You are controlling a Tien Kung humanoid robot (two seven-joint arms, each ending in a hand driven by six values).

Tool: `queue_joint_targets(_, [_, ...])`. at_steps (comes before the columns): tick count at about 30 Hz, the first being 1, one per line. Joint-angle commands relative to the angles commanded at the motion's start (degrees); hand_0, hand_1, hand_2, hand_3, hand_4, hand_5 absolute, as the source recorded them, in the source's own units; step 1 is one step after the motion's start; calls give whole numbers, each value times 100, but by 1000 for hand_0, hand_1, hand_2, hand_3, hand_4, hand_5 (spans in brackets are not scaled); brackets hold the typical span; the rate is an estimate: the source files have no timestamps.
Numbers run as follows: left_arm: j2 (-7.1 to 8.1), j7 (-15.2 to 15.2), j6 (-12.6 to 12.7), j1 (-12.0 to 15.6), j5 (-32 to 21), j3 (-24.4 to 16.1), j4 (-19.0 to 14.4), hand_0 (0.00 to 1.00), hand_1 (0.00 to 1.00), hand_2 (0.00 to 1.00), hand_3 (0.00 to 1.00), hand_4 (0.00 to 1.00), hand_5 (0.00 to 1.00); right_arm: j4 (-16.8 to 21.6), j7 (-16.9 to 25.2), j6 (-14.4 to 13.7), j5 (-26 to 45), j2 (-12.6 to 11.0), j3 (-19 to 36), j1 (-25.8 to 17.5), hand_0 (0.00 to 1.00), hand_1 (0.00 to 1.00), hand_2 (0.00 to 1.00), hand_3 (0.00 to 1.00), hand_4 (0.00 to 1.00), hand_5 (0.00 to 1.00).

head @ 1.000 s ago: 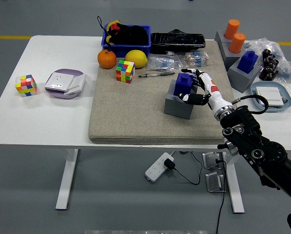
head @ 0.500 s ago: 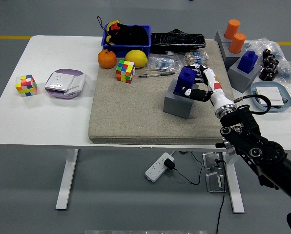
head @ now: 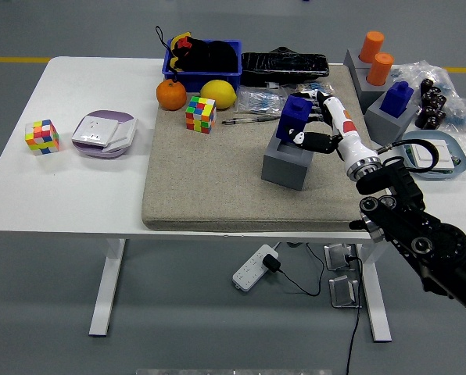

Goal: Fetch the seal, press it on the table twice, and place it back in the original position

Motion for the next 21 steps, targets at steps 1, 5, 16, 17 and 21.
queue_joint_targets(1, [-3, 2, 1, 9, 1, -11, 3, 830, 794, 757, 815, 744, 338, 47, -28, 3, -56, -49, 84, -27, 505, 394, 400, 406, 620, 2])
queue_joint_targets(5, [-11, 8, 6, 22, 5, -37, 13, 830, 793, 757, 814, 744, 338, 182, -100, 17, -203, -242, 402, -147, 507, 391, 398, 408, 626, 2])
queue_joint_targets(16, [-33, 13, 3, 23, 24, -104, 19, 830, 794, 757, 814, 744, 337, 299, -190, 88, -283, -686, 899, -598, 509, 388, 397, 413, 642, 2])
queue_joint_targets(17, [-34, 12, 2, 24, 28, -111, 17, 830, 794, 757, 814, 744, 337, 294, -185, 87, -272, -710, 922, -647, 509, 388, 397, 413, 642, 2])
queue_joint_targets(21, [-39, 11, 8, 30, 28, -116, 23, 830, 793, 757, 814, 744, 337, 233, -153, 103, -219, -757, 979, -811, 510, 388, 396, 414, 645, 2])
